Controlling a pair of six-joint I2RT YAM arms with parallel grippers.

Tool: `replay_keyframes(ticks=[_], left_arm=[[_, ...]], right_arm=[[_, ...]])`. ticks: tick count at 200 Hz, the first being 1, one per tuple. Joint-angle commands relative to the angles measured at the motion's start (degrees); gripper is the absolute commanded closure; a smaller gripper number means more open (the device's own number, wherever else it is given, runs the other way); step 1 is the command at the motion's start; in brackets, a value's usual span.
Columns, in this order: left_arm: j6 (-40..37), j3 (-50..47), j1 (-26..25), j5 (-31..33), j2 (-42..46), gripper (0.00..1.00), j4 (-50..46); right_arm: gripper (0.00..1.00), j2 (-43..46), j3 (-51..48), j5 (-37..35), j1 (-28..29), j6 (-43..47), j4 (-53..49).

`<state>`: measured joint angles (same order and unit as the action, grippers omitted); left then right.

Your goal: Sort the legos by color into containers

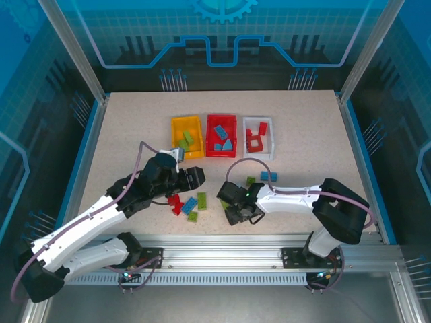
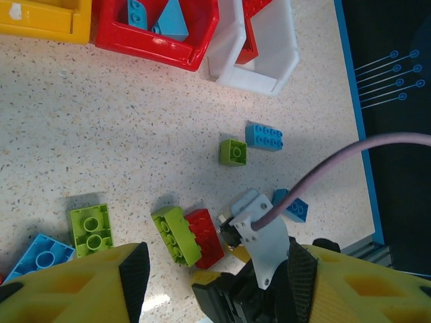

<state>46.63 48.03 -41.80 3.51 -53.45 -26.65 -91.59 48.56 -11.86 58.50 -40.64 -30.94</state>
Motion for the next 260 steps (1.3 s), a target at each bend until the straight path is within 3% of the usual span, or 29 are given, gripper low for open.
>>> replay_keyframes(ticks=[1, 50, 81, 105, 133, 154, 182, 227, 260], left_arm=[[0.04, -0.92, -0.40, -1.29, 0.54, 0.40, 0.45], [-0.31, -0.65, -0.39, -1.16, 0.54, 0.40, 0.45], [-0.66, 0.08, -0.44, -1.22, -0.11, 0.39, 1.01], [-1.19, 1.14, -0.45, -1.81, -1.75, 0.39, 2.17], [-2.01, 3.13, -0.47, -2.36, -4.26, 0.40, 4.10], [-2.72, 5.73, -0.52, -3.21, -7.73, 0.40, 5.16], [-3.99, 9.46, -0.91, -3.36, -12.39, 0.39, 6.53], [-6.32, 15.51, -2.59, -3.33, -19.47, 0.39, 7.67], [-7.40, 17.31, -4.18, -2.24, -22.13, 0.39, 6.75]], right_arm=[[0.45, -2.01, 1.52, 0.95, -1.49, 0.56, 2.49], [0.69, -0.19, 3.61, -1.10, -1.91, 0.08, 0.16], [0.71, 9.48, 3.28, -4.28, -2.83, -1.52, -8.01], [0.71, 15.85, 4.29, -5.02, -7.11, -0.53, -14.21], [0.71, 18.27, 8.49, -2.71, -17.42, 5.08, -14.76], [0.71, 12.51, 16.19, -1.03, -24.91, 9.91, -13.48], [0.72, -1.43, 28.58, 3.20, -33.04, 13.17, -12.13], [0.72, -20.28, 46.84, 5.52, -38.76, 16.20, -13.91], [0.70, -29.01, 55.98, 8.43, -40.90, 17.08, -17.08]])
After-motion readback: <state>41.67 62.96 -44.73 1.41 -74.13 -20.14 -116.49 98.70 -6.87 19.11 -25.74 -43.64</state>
